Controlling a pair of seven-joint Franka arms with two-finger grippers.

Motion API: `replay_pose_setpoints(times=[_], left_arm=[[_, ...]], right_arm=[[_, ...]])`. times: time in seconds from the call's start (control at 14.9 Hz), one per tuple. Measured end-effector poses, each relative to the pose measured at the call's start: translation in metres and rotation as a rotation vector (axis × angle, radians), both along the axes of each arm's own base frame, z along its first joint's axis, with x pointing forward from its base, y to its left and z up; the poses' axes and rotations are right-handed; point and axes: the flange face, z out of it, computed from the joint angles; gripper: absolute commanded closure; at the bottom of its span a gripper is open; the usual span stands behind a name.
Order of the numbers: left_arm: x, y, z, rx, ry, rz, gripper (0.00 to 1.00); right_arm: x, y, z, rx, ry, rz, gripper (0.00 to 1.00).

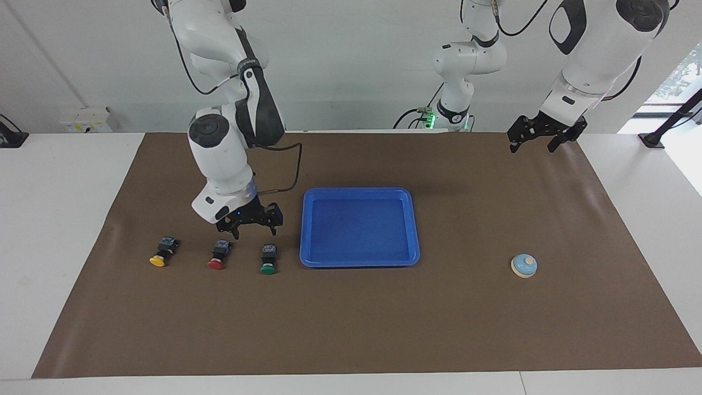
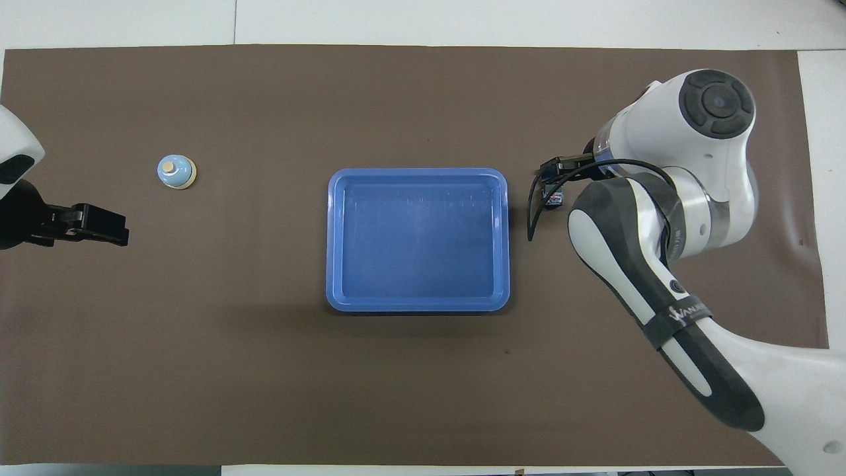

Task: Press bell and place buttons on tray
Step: 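Reach the right gripper to the green-capped button and grasp it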

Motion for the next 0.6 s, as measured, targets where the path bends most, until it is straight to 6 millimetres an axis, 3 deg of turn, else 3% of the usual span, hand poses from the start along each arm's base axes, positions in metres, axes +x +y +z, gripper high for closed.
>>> replay_pose_setpoints(times=[0.34,0.6], left_arm=[[0.0,0.006,0.001,-0.001,-0.003,0.013,0.0],[0.0,0.009,0.001,-0.001,-0.003,0.017,0.0]], right_arm=[[0.013,0.015,-0.064,0.017,-0.007,-0.02,0.0],[0.009,0.018,-0.082,0.004,0.027,-0.013,0.0]])
